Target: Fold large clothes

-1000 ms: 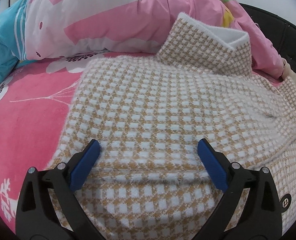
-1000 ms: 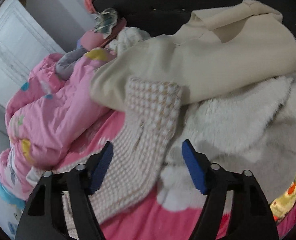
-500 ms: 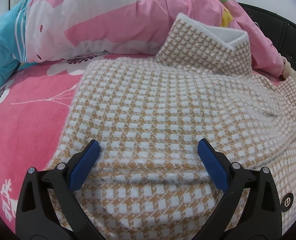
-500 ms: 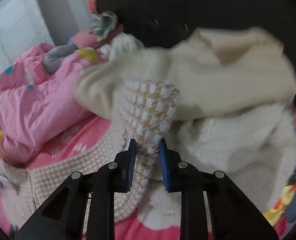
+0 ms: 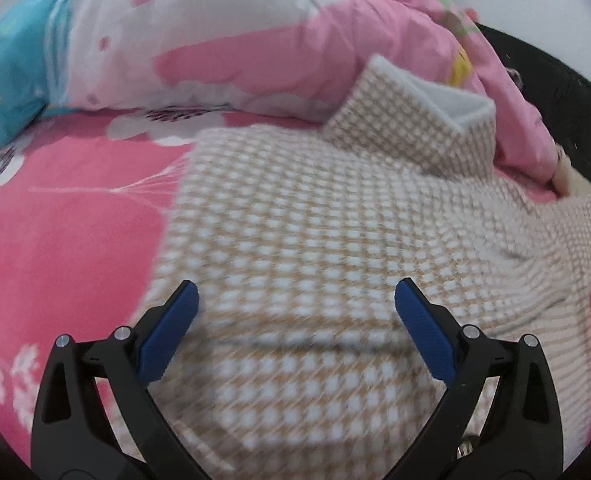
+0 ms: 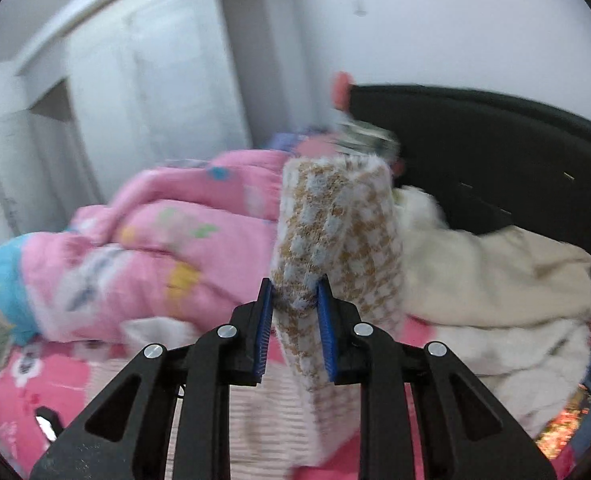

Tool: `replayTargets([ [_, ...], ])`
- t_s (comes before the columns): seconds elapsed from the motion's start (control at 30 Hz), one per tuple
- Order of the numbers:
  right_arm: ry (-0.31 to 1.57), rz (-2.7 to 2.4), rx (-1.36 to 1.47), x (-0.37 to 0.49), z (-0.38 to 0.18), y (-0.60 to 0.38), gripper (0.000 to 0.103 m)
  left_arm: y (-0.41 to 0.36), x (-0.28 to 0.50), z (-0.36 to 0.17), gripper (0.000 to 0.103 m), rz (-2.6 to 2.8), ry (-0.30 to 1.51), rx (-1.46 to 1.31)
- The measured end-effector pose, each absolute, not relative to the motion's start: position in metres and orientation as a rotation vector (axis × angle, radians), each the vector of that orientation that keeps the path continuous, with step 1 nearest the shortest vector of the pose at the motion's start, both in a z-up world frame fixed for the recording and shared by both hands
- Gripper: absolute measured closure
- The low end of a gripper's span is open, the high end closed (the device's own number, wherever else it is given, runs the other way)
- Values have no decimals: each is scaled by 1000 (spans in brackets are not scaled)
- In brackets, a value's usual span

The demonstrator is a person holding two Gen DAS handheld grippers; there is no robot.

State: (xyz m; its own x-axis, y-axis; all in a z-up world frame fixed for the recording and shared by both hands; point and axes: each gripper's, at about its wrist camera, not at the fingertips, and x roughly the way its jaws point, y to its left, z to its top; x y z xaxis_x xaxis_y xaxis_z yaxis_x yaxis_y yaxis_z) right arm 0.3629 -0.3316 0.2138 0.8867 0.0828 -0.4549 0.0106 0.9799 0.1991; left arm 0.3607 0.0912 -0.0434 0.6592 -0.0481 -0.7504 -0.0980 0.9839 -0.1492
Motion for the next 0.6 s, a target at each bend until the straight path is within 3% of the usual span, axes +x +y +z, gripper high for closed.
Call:
replayTargets([
  [0.17, 460, 193, 103, 367, 208, -207, 81, 121, 340, -26, 8, 61, 907, -183],
  [0.3, 551, 310, -43, 373, 153, -89, 79, 143, 315, -18, 8, 40, 892, -213],
  [0.33, 587, 330, -85, 375, 135, -67, 77, 148, 308, -17, 8, 37, 882, -215],
  [0.4, 727, 417, -159, 381, 76, -17, 61, 152, 293, -18, 8, 25, 868, -217],
  [0.43, 787, 446, -179, 382, 53, -6, 53, 154, 288, -19, 8, 15, 867, -221],
  [0.5, 905, 490, -208, 380, 9, 5, 53, 158, 283, -23, 8, -5, 869, -230],
  [0.6, 935, 518, -134, 374, -4, -27, 53, 164, 281, -21, 8, -33, 852, -236],
])
